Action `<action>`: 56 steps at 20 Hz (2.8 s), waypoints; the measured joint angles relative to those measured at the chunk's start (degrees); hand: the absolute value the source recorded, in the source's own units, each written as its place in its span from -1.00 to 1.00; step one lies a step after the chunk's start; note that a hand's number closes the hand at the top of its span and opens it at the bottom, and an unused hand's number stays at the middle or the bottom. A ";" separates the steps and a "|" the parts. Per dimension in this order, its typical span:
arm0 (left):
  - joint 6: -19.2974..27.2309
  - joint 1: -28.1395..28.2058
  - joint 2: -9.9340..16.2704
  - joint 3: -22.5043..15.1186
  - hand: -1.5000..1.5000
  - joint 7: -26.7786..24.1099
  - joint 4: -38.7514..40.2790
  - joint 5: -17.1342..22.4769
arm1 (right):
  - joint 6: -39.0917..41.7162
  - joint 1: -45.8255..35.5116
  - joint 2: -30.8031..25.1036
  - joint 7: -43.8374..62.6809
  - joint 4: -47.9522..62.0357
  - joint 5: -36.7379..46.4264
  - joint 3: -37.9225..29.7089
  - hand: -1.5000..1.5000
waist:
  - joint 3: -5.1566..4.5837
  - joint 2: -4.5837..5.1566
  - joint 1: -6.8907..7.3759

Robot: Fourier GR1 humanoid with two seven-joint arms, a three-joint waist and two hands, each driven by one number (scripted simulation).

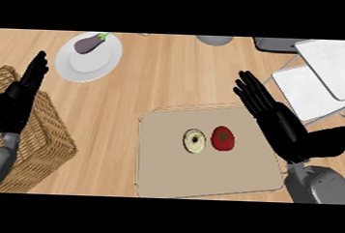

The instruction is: Pick the cupcake from the tray and place it in the tiered shelf

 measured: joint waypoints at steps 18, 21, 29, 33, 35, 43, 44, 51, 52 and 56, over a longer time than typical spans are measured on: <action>-3.32 9.57 -7.79 -0.97 0.00 5.67 -14.05 5.70 | -13.79 8.99 4.13 -6.56 3.85 16.84 -1.82 -1.00 | -0.26 0.92 -0.31; -4.12 9.74 -8.55 -0.22 0.00 6.31 -14.65 4.94 | -12.33 11.86 2.14 -4.43 -0.82 18.56 -1.38 -1.00 | -0.25 0.92 -0.52; -5.28 10.73 -8.79 0.98 0.00 7.60 -16.43 4.74 | -10.61 10.57 -6.47 12.56 -11.98 27.94 1.50 -1.00 | -0.31 0.85 -0.39; -5.70 10.67 -9.46 1.29 0.00 8.42 -16.65 4.05 | -8.61 6.81 -6.33 23.18 -15.55 31.77 4.70 -1.00 | -0.30 0.91 -0.31; -6.76 11.51 -9.18 2.43 0.00 8.38 -17.28 4.56 | -8.19 4.29 -4.46 28.21 -15.97 33.87 6.53 -1.00 | -0.30 0.92 -0.17; -8.09 11.47 -10.85 3.48 0.00 8.73 -17.62 2.94 | -3.68 -2.59 0.37 36.57 -8.87 42.40 11.23 -1.00 | -0.28 1.01 -0.02; -7.96 10.58 -11.25 3.47 0.00 9.15 -16.98 2.59 | -3.13 -3.56 1.08 37.28 -7.45 43.45 11.71 -1.00 | -0.27 1.03 -0.07; -9.90 12.86 -13.00 4.86 0.00 8.55 -18.38 0.80 | 0.21 -5.92 7.14 39.45 -1.96 49.73 12.69 -1.00 | -0.25 1.02 -0.17; -10.11 11.90 -13.41 5.33 0.00 8.23 -17.13 0.48 | 0.85 -6.09 7.63 39.00 -1.07 50.31 12.41 -1.00 | -0.25 1.02 -0.23; -10.18 11.52 -14.42 5.54 0.00 9.65 -17.79 -0.69 | 4.73 -8.50 10.61 41.58 2.09 51.19 12.21 -1.00 | -0.25 1.02 -0.22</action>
